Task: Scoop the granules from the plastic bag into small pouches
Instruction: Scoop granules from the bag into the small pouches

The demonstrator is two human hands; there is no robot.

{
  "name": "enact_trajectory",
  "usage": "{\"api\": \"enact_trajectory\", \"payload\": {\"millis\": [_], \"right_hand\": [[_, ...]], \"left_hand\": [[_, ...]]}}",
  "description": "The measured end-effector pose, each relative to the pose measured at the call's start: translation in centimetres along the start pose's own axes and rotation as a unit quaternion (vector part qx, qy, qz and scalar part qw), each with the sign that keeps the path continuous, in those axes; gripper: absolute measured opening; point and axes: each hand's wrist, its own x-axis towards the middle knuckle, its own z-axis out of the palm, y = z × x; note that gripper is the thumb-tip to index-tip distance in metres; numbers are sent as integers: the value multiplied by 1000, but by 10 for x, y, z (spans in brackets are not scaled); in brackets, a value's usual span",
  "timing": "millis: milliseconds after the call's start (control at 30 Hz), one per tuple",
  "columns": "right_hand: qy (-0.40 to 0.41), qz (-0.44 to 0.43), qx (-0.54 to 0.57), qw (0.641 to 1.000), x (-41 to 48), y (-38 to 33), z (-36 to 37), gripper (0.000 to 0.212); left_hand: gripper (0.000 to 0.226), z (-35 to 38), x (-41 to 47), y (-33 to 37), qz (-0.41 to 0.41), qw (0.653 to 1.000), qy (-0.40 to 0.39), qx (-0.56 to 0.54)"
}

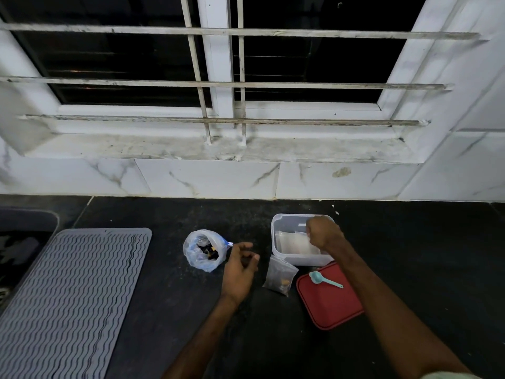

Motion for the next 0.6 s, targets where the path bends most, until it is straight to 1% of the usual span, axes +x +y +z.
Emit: {"api": "enact_trajectory", "payload": {"millis": [33,100,200,233,333,400,467,600], "right_hand": [[-16,-14,25,999,1,2,2,30],[-54,-25,59,997,1,7,9,39],[-76,-23,38,996,-1,8,22,58],[-78,-18,29,996,0,7,24,58],[-42,-16,-19,999,3,4,26,38],[-31,-11,-42,999,4,3,26,30],[-20,-5,-50,999,3,5,27,29],[-13,10,-5,1000,3,8,24,33]], "left_hand": [[27,4,-1,0,-3,1000,-5,5],[28,11,-4,0,-5,999,-18,27],[29,18,-12,-3,-7,997,-53,62],[29,20,-14,-3,-6,995,-65,77],[29,18,-18,-1,-3,991,-84,109],[31,14,-16,0,-6,990,-86,111],[31,11,-14,0,-11,991,-77,105],[30,8,-9,-3,-5,994,-46,96]]}}
